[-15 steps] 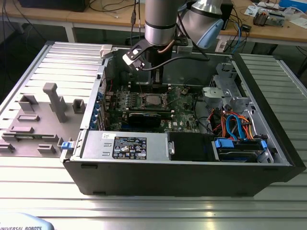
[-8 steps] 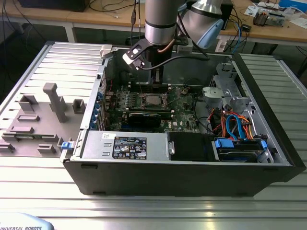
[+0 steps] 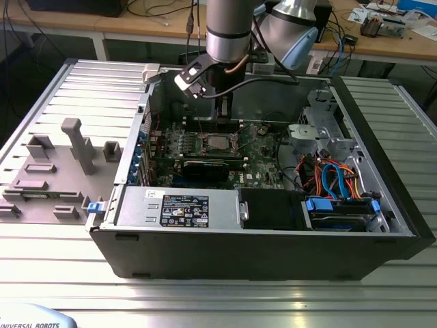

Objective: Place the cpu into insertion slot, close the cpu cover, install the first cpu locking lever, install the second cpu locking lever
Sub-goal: 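Close the cpu cover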

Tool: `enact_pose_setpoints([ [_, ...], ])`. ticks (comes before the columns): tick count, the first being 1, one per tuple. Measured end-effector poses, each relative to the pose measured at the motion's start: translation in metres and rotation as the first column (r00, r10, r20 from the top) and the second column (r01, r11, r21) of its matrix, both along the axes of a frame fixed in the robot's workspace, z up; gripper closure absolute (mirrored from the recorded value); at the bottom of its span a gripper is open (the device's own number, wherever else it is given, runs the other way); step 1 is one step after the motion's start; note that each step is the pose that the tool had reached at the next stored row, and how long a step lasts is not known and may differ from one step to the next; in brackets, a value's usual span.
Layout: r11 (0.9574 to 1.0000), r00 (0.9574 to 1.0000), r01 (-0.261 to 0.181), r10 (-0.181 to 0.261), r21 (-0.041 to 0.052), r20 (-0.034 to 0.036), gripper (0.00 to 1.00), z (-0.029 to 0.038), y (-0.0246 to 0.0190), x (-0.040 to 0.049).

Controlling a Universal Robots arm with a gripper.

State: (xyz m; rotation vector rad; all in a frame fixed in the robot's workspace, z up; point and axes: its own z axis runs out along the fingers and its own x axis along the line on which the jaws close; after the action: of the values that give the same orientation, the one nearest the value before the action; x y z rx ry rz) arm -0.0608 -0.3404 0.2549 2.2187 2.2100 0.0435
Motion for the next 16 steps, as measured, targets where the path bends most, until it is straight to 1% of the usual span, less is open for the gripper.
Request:
enact_pose_setpoints([
  [8,1.0,1.0,0.0,0.0,0.0002,0.0001,0.89,0.0031,0.0,0.0003],
  [12,1.0,1.0,0.0,0.0,0.0001,0.0001,0.89,0.0031,0.0,0.0003],
  [16,1.0,1.0,0.0,0.0,0.0,0.0001,0.89,0.0056,0.0,0.0003],
])
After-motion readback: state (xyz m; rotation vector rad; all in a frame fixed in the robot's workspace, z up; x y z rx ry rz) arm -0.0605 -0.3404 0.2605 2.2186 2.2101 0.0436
